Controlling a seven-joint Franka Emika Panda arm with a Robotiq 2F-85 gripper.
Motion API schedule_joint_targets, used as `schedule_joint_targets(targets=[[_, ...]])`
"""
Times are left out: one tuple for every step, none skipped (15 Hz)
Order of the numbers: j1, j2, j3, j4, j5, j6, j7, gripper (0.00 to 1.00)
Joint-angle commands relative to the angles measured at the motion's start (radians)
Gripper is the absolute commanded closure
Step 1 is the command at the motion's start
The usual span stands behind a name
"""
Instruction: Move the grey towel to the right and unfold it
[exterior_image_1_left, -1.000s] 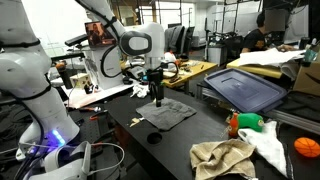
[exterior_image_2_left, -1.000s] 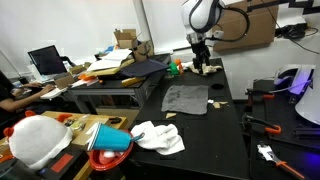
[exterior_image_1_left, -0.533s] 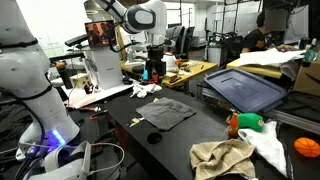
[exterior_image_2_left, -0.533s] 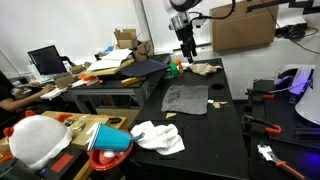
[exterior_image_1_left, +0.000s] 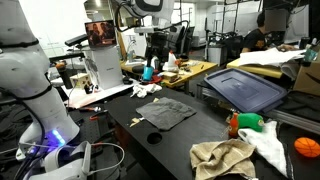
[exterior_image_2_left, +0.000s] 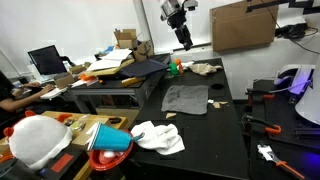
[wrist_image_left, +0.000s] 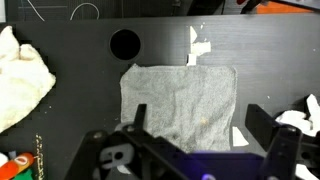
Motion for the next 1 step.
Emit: schedule_joint_targets(targets=[[-0.001,0.001,0.001,-0.002,0.0,-0.001,0.0,0.0]])
